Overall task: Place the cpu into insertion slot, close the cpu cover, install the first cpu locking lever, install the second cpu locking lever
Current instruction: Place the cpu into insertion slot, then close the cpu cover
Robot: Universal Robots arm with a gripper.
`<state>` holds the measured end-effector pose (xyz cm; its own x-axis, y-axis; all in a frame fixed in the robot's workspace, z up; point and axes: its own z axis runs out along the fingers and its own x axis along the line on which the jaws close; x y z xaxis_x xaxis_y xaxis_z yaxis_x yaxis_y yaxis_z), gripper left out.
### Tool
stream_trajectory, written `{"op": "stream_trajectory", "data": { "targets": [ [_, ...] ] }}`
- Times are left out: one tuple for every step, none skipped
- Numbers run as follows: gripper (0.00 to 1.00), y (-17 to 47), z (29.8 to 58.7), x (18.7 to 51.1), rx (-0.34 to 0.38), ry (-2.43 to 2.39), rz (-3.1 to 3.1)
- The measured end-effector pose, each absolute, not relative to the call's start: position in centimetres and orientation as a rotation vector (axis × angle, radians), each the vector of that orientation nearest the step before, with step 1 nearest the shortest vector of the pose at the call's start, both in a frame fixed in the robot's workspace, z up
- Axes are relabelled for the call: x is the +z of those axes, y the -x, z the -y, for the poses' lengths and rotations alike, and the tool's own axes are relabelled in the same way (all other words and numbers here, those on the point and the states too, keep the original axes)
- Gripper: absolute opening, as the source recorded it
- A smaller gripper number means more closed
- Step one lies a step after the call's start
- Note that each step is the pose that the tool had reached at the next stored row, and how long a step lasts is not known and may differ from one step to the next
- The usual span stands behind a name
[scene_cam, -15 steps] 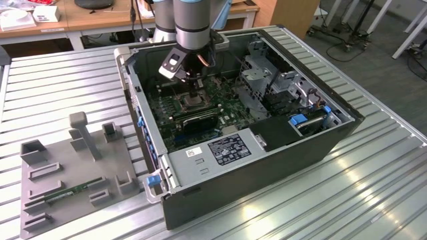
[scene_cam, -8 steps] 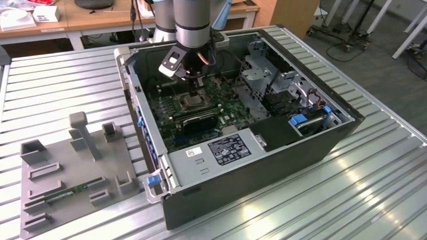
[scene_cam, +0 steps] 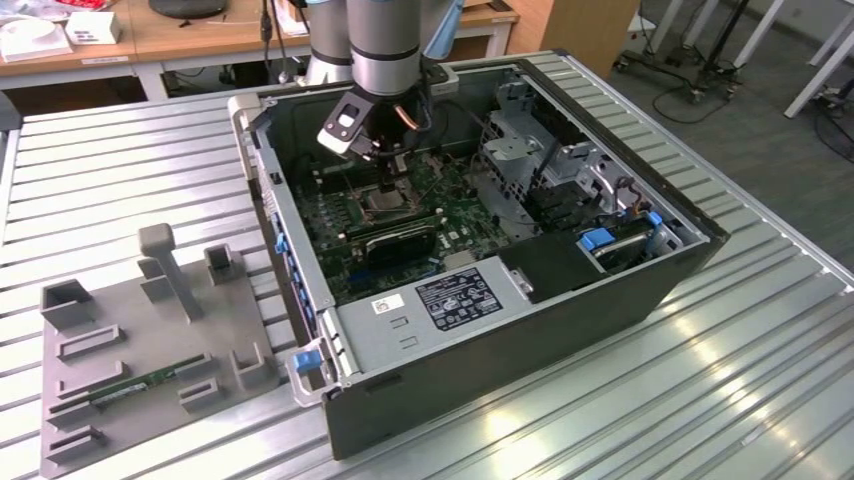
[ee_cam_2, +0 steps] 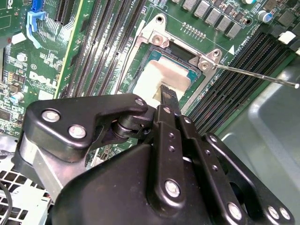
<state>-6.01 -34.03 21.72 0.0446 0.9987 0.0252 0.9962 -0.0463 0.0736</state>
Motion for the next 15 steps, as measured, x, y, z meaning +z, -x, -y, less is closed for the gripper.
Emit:
{"op": "stream_trajectory", "data": {
  "targets": [
    [0.11, 6.0, 34.0, 21.8, 0.107, -2.244, -2.144],
    [0.11, 6.0, 34.0, 21.8, 0.107, -2.244, -2.144],
    [0.11, 6.0, 34.0, 21.9, 0.107, -2.244, -2.144],
    [0.11, 6.0, 34.0, 22.0, 0.107, -2.244, -2.144],
    [0.11, 6.0, 34.0, 22.1, 0.107, -2.244, -2.144],
    [0.11, 6.0, 34.0, 22.2, 0.107, -2.244, -2.144],
    [0.11, 6.0, 34.0, 22.3, 0.107, -2.244, -2.144],
    [0.11, 6.0, 34.0, 22.3, 0.107, -2.244, -2.144],
    [0.11, 6.0, 34.0, 22.4, 0.107, -2.244, -2.144],
    [0.11, 6.0, 34.0, 22.4, 0.108, -2.244, -2.144],
    [0.11, 6.0, 34.0, 22.4, 0.108, -2.244, -2.144],
    [0.11, 6.0, 34.0, 22.4, 0.108, -2.244, -2.144],
    [0.11, 6.0, 34.0, 22.6, 0.107, -2.244, -2.144],
    [0.11, 6.0, 34.0, 22.8, 0.107, -2.244, -2.144],
    [0.11, 6.0, 34.0, 22.8, 0.107, -2.244, -2.144]
  ]
}}
